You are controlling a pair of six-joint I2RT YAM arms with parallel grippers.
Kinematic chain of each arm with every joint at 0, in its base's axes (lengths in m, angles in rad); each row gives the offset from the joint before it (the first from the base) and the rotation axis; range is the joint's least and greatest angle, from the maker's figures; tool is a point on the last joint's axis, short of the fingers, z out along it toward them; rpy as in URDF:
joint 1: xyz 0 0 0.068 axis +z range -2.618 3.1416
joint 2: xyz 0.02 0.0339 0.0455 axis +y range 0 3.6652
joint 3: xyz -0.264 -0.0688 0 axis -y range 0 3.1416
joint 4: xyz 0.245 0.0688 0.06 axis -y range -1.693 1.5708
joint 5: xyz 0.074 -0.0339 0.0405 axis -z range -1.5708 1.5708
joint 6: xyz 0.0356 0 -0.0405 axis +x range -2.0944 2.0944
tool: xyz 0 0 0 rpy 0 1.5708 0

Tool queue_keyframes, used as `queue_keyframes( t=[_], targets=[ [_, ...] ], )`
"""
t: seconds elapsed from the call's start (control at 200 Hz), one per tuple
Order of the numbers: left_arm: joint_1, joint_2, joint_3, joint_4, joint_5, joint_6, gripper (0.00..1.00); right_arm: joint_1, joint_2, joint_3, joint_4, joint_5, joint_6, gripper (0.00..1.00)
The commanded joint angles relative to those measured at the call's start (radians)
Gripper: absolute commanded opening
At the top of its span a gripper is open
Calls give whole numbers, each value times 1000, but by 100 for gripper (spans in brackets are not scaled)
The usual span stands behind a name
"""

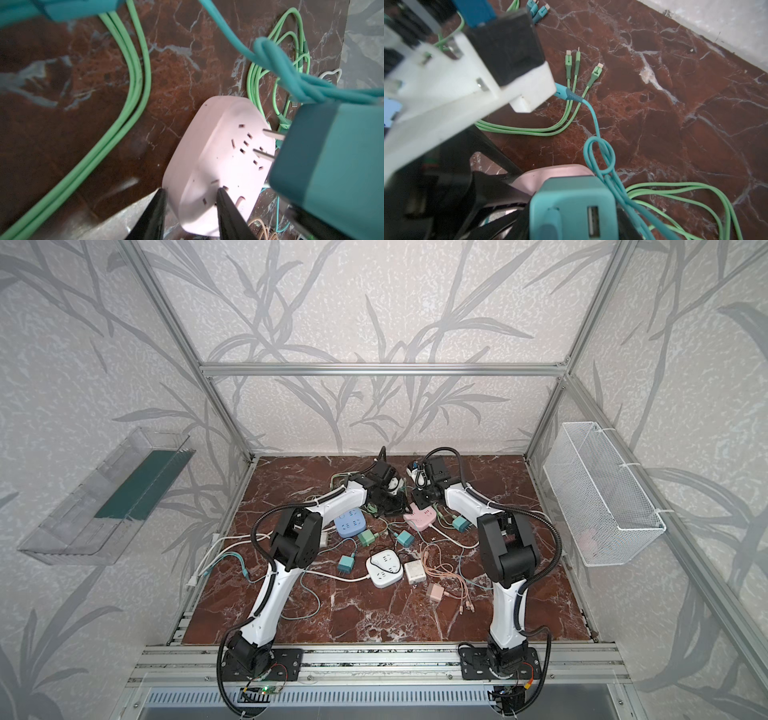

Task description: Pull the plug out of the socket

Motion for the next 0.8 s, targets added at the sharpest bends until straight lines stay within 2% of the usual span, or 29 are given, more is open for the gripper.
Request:
queue_keyframes(
  t=[0.0,0.13,0.56,0.795],
  targets=[
    [-20,65,-66,-87,-65,12,41,-13,-33,-5,-30,-2,-34,19],
    [-20,54,-78,-66,-58,8,41,-34,-5,64,-155,-17,-85,19],
    [-20,20,-109,-16,-57,2,42,-64,130,325,-512,154,-167,19],
    [-20,10,-123,-2,-49,1,42,-70,156,336,-563,178,-166,19]
  ],
)
